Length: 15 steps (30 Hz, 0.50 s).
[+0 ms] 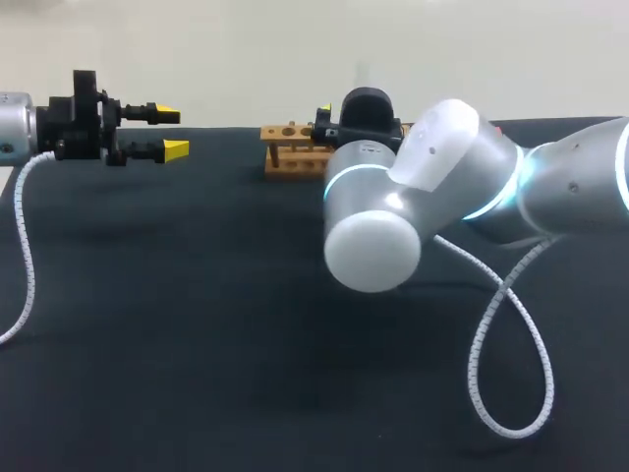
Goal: Grasp the test tube, adjust it, and insert it.
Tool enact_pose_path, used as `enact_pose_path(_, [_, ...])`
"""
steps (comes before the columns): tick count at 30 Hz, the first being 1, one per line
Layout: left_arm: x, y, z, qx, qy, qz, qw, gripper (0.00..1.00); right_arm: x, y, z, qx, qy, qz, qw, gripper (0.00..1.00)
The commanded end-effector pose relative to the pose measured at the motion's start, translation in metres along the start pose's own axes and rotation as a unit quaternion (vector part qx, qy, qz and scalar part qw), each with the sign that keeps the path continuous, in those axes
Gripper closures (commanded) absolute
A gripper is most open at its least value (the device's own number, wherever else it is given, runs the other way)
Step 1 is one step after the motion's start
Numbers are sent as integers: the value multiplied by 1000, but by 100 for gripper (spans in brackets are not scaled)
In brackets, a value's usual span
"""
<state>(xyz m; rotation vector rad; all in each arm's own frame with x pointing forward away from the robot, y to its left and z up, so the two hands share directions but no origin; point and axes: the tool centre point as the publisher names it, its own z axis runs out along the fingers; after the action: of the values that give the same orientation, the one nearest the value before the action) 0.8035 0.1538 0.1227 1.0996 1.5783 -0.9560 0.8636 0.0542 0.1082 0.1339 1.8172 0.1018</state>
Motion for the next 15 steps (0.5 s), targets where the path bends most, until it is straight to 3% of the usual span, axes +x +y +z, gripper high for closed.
enact_pose_path(1, [1, -2, 0, -3, -2, 2, 1000, 0, -7, -12, -24, -47, 9, -8, 999, 0])
enact_pose_path(8, [1, -2, 0, -3, -2, 2, 1000, 0, -7, -12, -48, -106, 29, -28, 994, 0])
enact_pose_path(15, [1, -2, 0, -3, -2, 2, 1000, 0, -12, -11, -54, -134, 53, -19, 989, 0])
